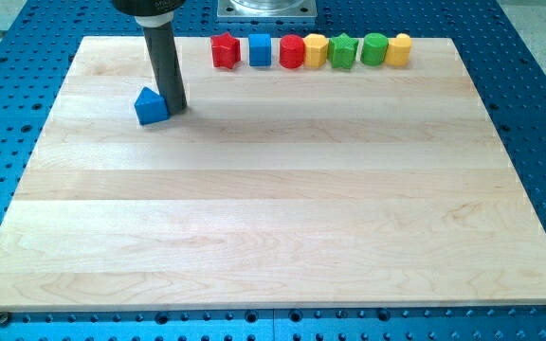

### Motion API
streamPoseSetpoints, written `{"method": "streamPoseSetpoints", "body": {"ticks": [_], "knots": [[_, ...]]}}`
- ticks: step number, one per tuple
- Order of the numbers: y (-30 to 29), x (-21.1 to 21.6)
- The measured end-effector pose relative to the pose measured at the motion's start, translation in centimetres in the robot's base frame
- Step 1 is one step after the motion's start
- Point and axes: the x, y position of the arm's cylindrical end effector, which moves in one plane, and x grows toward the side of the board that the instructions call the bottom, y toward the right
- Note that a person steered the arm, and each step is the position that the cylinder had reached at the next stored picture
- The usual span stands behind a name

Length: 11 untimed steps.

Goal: Slightly move the triangle down

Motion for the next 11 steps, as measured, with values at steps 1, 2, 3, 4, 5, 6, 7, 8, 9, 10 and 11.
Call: {"method": "streamPoseSetpoints", "body": {"ticks": [1, 2, 3, 4, 5, 6, 7, 8, 9, 10, 11], "knots": [[0.2, 0.0], [0.3, -2.8], [-2.3, -4.3], [-1.9, -0.3], [0.7, 3.0], [-3.5, 1.2], [-2.8, 4.4], [3.7, 6.4], [2.8, 3.5], [-1.5, 3.2], [-5.5, 3.5]]}}
